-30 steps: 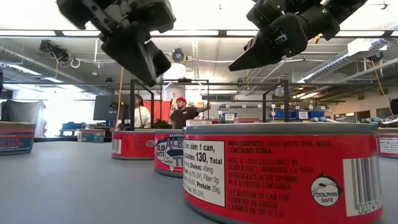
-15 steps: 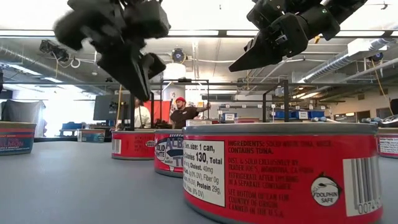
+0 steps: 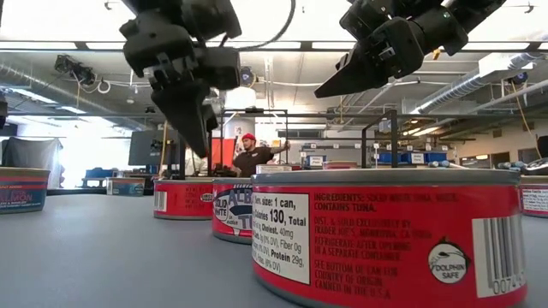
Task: Stack canned seafood by type on shelf
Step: Put the red tuna can on the shelf
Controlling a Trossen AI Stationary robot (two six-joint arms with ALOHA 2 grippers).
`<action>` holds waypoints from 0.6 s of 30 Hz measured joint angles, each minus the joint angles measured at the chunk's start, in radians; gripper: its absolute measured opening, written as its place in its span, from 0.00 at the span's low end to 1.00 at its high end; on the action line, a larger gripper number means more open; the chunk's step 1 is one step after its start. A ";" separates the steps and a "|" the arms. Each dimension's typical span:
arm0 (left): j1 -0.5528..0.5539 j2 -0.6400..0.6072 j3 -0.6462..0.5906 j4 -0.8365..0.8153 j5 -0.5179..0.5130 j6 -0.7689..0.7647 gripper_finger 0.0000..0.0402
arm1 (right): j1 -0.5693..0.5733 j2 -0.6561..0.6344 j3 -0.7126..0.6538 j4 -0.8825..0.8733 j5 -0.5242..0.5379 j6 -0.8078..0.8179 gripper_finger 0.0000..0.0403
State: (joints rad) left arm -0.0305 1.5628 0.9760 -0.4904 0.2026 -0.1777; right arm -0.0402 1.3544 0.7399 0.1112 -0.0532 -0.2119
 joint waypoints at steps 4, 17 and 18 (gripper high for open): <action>-0.002 0.046 0.000 0.022 0.000 -0.010 0.16 | 0.000 0.000 0.000 -0.001 0.000 0.000 0.02; 0.011 0.070 0.000 0.030 -0.043 -0.018 0.12 | 0.000 0.000 0.000 -0.003 0.000 0.000 0.03; 0.011 0.070 0.000 0.024 -0.043 -0.018 0.12 | 0.000 0.000 0.000 -0.003 0.000 0.000 0.03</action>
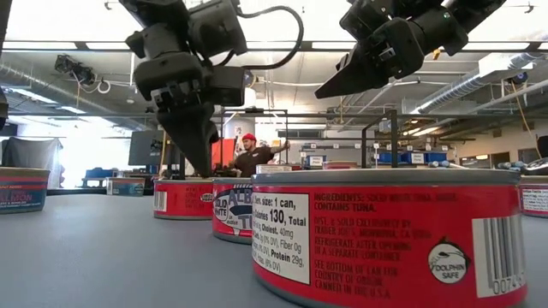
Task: Stack canned seafood by type on shelf
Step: Put the red tuna can on the shelf
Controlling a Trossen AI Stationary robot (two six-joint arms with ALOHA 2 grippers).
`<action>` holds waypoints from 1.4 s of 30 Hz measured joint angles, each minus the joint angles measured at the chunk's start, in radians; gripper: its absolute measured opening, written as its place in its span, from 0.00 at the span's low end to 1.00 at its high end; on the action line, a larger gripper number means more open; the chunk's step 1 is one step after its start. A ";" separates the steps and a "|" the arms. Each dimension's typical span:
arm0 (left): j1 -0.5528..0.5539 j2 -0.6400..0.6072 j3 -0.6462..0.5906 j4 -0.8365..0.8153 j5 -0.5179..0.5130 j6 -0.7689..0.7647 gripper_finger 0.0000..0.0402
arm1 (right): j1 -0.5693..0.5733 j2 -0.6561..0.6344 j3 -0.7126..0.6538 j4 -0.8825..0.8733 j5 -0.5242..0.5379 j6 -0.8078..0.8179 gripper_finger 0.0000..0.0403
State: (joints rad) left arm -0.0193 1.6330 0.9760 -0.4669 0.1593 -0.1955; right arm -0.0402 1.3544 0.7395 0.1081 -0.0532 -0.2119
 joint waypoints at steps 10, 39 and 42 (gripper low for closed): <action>0.000 0.041 0.001 0.004 0.009 -0.027 0.11 | 0.000 0.000 0.000 0.001 0.000 0.000 0.03; 0.083 0.046 -0.002 0.068 0.151 -0.124 0.00 | 0.000 0.000 0.000 -0.002 0.000 0.000 0.03; 0.085 0.046 -0.002 0.083 0.162 -0.127 0.00 | 0.000 0.000 0.000 -0.004 0.000 0.000 0.03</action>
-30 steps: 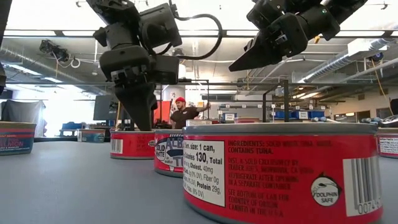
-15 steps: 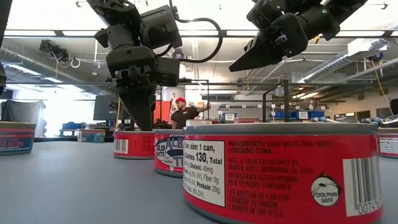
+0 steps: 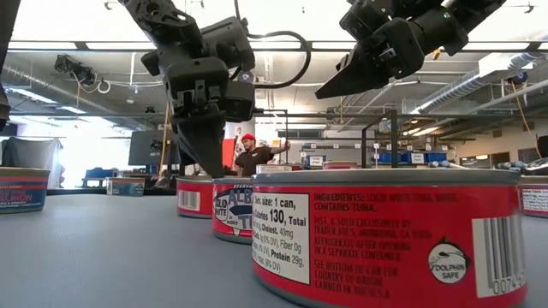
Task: Stack canned seafood by type on shelf
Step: Put the red tuna can on the shelf
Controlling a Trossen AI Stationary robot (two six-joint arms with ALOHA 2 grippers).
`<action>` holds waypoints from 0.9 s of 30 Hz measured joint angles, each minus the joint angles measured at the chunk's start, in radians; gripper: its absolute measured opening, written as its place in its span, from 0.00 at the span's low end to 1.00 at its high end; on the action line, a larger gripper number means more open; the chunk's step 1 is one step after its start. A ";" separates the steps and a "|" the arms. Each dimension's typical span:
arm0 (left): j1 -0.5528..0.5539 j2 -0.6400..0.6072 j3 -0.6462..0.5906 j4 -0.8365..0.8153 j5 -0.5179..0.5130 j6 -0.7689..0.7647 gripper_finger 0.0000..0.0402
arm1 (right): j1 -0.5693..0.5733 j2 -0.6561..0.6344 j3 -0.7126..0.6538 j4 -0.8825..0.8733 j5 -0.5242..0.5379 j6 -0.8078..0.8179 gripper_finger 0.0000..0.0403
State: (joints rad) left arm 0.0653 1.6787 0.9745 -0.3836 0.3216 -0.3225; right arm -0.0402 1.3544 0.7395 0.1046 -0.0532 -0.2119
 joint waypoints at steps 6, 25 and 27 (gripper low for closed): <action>-0.001 -0.010 0.000 0.008 -0.016 0.002 0.00 | 0.000 0.000 0.000 -0.001 0.000 0.000 0.03; -0.090 -0.135 0.043 -0.059 -0.505 0.182 0.00 | 0.000 0.000 0.000 -0.002 0.000 0.000 0.03; -0.118 -0.136 0.048 -0.058 -0.558 0.207 0.00 | 0.000 0.000 0.000 -0.002 0.000 0.000 0.03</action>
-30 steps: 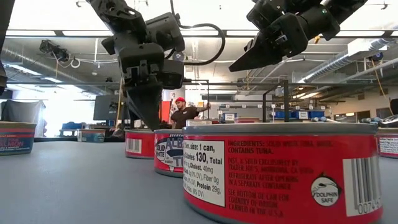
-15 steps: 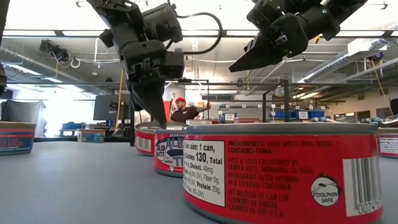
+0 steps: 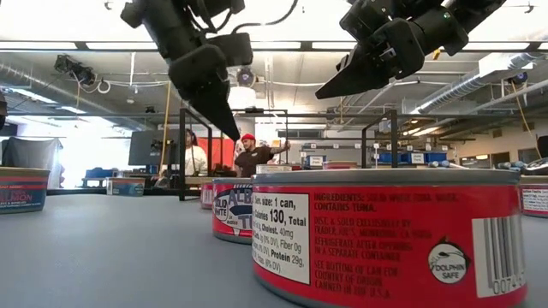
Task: Stack canned seafood by type on shelf
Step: Put the red tuna can on the shelf
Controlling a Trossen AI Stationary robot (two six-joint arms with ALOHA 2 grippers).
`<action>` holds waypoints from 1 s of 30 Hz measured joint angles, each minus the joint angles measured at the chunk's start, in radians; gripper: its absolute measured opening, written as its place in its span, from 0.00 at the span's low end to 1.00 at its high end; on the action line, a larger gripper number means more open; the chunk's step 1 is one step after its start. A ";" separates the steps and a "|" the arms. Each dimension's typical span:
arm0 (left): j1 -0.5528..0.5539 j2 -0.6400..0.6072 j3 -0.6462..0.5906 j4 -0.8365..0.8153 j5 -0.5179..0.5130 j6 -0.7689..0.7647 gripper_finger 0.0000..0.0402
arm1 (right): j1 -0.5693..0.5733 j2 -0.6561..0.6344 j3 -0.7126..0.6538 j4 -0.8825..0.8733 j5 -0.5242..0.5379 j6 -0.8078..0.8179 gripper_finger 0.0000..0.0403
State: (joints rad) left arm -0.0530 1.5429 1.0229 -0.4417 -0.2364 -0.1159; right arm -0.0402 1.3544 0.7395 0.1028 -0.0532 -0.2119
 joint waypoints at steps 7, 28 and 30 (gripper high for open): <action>-0.078 0.000 0.000 0.001 -0.067 0.010 0.00 | 0.000 0.000 0.000 0.000 0.000 0.000 0.03; -0.149 0.147 0.000 -0.029 -0.032 0.195 0.26 | 0.000 0.000 0.000 0.003 0.000 0.000 0.03; -0.149 0.152 0.000 -0.039 -0.031 0.209 0.26 | 0.000 0.000 0.000 0.003 0.000 0.000 0.03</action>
State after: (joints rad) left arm -0.2020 1.6946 1.0229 -0.4803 -0.2679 0.0929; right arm -0.0402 1.3544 0.7395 0.1059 -0.0532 -0.2119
